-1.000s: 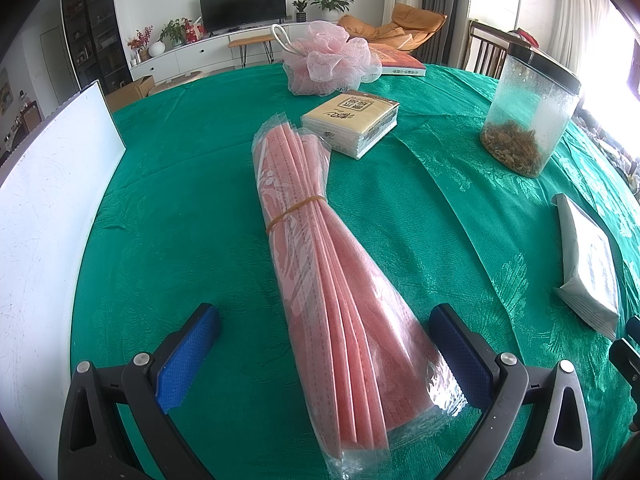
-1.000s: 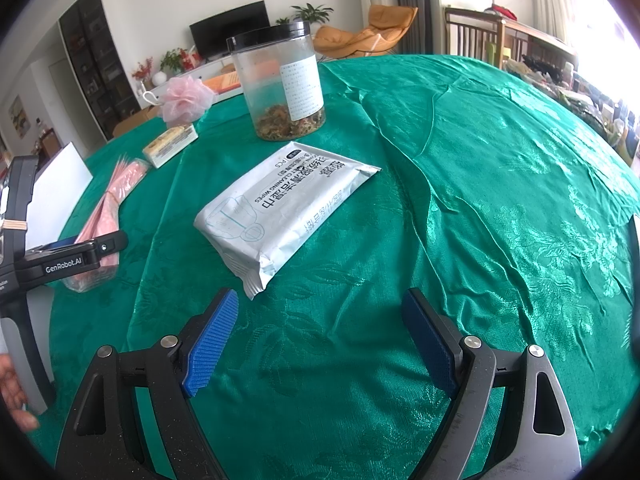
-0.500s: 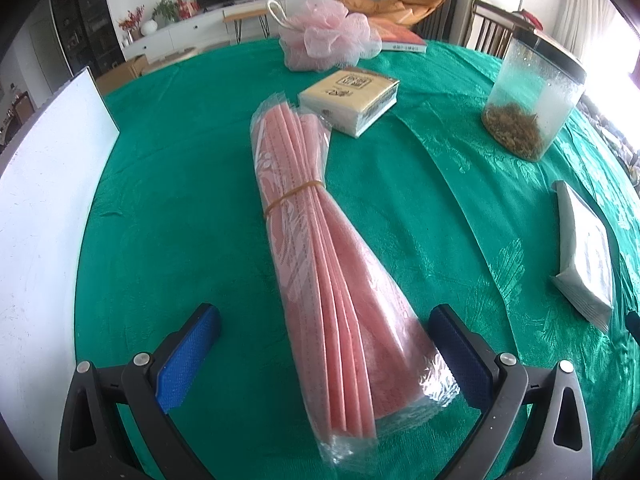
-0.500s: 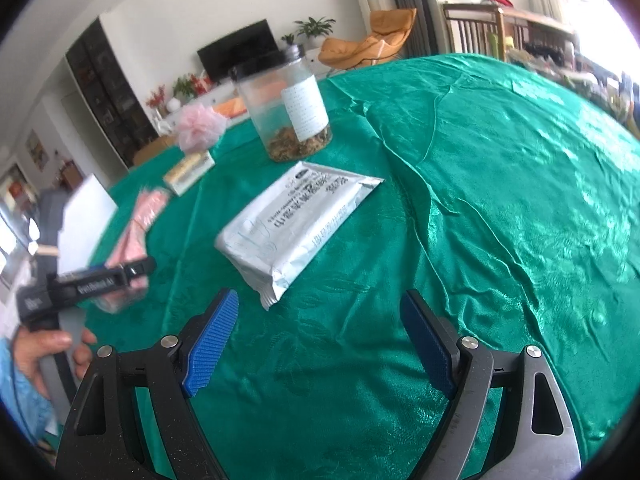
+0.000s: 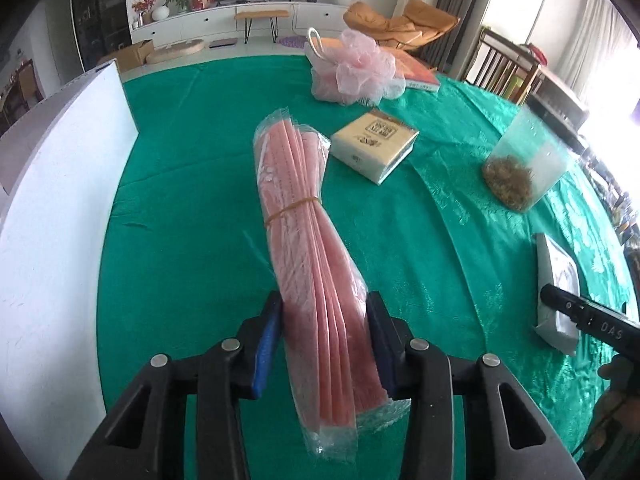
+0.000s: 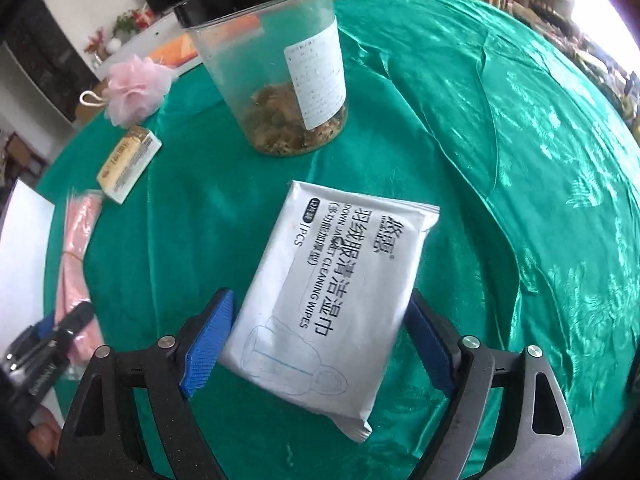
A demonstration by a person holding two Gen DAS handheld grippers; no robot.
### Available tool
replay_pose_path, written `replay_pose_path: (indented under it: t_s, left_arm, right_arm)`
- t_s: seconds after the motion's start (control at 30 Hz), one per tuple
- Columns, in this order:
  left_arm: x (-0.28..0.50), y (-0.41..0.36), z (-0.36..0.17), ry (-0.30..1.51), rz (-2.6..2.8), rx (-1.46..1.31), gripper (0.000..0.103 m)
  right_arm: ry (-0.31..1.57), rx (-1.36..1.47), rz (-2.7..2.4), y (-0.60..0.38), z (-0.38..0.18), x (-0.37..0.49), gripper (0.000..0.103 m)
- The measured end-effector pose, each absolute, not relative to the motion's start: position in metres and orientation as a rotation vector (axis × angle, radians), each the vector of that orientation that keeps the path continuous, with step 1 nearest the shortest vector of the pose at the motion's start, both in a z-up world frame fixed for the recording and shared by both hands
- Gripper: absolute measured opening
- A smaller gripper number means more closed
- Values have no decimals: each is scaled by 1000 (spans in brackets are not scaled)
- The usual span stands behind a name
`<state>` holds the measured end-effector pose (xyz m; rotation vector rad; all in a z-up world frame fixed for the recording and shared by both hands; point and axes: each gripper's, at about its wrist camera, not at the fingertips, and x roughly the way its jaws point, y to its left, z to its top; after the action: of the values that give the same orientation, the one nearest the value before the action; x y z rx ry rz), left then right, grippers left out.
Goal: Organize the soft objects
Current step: 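Grasp the pink bag bundle with the left tool while the right tool grasps the wipes package, then carry both items over the white box and open both tools to drop them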
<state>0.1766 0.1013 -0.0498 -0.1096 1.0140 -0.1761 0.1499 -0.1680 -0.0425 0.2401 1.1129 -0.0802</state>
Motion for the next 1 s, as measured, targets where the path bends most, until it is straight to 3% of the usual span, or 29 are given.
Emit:
replay_pose_path:
  t_s: [0.3,0.57,0.63,0.67,0.7,0.83,1.0]
  left_arm:
    - [92,145,20,852,-330,-330,41]
    - [8,287,74,726,-41,-293,43]
    - [-9,326,70,737,110,-266,59]
    - [-14,343,64,751,186,-253,79]
    - [-21,360,58,766,260,-249,93]
    - [-42,402,34,786,400,-294,93]
    - [-41,381,31,727,322,-319,93]
  right_arm:
    - [944,298,81,-179,11,91,72]
    - [826,219,571,5,111,63,73]
    - [820,198,713,63,123,49,73]
    - [826,182,774,90,126,43,73]
    - [840,162,827,116,126,37,76]
    - [953,103,930,169,105,31,79]
    - [886,62,731,102,75,42,79]
